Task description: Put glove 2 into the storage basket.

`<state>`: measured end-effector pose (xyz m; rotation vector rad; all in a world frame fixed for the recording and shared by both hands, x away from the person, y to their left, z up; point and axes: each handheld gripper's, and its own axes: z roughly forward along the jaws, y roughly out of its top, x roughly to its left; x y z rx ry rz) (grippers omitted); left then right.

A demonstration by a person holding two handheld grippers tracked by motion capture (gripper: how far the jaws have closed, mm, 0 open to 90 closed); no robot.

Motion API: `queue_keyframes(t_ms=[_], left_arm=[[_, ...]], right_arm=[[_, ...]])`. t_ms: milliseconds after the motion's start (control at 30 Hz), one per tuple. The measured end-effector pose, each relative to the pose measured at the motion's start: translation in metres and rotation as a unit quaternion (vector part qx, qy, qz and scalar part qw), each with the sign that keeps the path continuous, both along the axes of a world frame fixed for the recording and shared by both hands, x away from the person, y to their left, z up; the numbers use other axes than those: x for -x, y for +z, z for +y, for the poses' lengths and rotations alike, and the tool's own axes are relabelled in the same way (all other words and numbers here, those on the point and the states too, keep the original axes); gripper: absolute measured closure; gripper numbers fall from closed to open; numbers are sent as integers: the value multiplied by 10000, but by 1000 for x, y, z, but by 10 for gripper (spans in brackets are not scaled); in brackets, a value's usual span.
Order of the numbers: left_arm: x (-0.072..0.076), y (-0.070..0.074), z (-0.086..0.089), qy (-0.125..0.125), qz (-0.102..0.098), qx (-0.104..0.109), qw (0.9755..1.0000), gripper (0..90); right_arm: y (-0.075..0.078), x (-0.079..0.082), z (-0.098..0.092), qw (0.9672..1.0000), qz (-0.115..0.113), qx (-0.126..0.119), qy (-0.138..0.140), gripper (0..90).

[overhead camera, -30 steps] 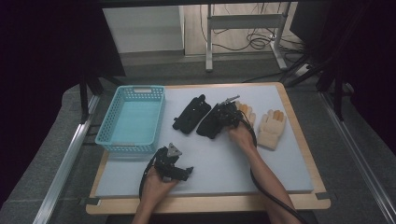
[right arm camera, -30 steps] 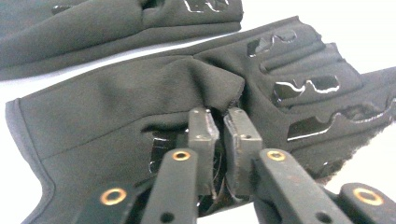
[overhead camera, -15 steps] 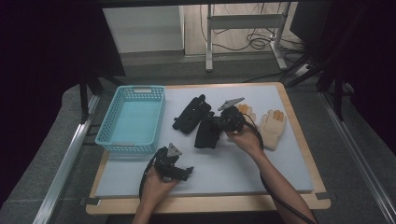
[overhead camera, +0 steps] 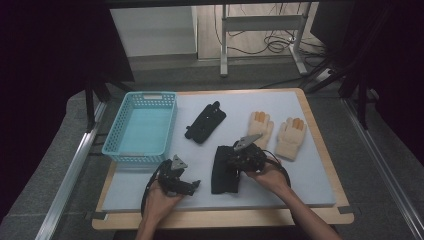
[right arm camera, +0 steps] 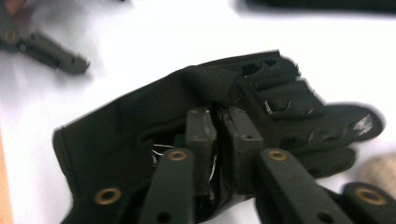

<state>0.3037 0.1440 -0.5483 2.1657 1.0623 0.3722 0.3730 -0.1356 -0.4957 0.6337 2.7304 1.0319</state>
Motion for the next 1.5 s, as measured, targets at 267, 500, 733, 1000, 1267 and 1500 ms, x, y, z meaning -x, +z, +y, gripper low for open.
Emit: queue_keyframes(t_ms=[267,500,733,1000,1267,1500], left_arm=[[1,-1,0,11,-8,8,10000,25],[1,-1,0,30,-32,16,10000,31],[1,-1,1,29,-30,12,10000,31],[1,-1,1,30,-33,20,10000,32],[1,-1,1,31,-36,29,10000,32],[1,-1,1,33,-39,32,10000,31]], right_arm=[[16,-9,-11,9988,-62,-346,-333,559],[19,-40,0,9978,-99,-390,-534,663],[19,-83,24,9950,-63,-568,-824,760],[10,-122,56,9938,-171,-385,-1031,752],[-4,-145,72,9903,-60,-390,-1333,615],[-24,-153,85,9876,-43,-43,-1570,545]])
